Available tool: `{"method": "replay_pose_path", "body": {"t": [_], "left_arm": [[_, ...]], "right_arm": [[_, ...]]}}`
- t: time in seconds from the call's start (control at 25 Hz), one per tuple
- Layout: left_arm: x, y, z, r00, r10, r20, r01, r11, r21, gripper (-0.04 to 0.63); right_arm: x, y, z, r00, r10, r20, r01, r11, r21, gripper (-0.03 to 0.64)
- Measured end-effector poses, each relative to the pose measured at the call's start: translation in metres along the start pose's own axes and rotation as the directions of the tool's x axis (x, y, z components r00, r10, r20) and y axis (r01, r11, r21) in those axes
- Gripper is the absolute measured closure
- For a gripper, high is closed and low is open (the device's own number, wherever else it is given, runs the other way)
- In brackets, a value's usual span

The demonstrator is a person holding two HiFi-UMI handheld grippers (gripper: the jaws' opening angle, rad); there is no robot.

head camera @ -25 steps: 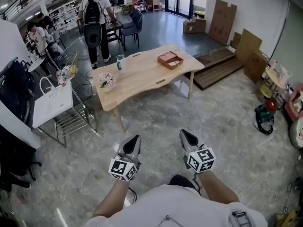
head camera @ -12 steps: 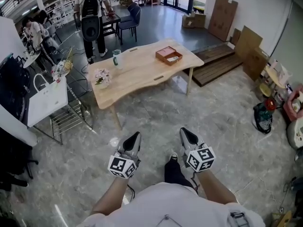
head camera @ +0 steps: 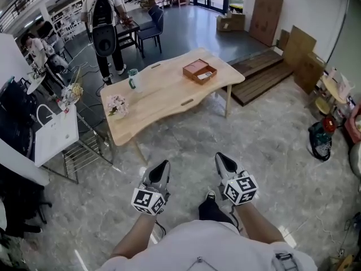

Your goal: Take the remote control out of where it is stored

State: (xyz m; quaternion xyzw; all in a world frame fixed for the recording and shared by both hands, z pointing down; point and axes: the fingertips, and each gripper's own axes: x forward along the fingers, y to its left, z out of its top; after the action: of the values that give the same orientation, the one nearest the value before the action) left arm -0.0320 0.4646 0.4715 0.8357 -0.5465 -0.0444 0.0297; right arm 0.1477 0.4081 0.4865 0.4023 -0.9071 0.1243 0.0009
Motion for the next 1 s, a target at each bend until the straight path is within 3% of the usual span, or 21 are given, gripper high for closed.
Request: {"method": "replay_pose_path", "body": {"t": [0.6, 1.0], "left_arm": [[0.186, 0.038, 0.015, 0.999, 0.045, -0.001, -0.045, 0.999, 0.023, 0.595], [0.264, 0.048, 0.015, 0.997, 0.070, 0.022, -0.070, 0.997, -0.008, 0.594]], "right_arm": [[0.120, -0.143, 0.059, 0.998, 0.062, -0.005, -0.062, 0.998, 0.013, 0.589], [0.173, -0.205, 0.076, 0.995, 0.096, -0.012, -0.096, 0.995, 0.013, 0.589]]}}
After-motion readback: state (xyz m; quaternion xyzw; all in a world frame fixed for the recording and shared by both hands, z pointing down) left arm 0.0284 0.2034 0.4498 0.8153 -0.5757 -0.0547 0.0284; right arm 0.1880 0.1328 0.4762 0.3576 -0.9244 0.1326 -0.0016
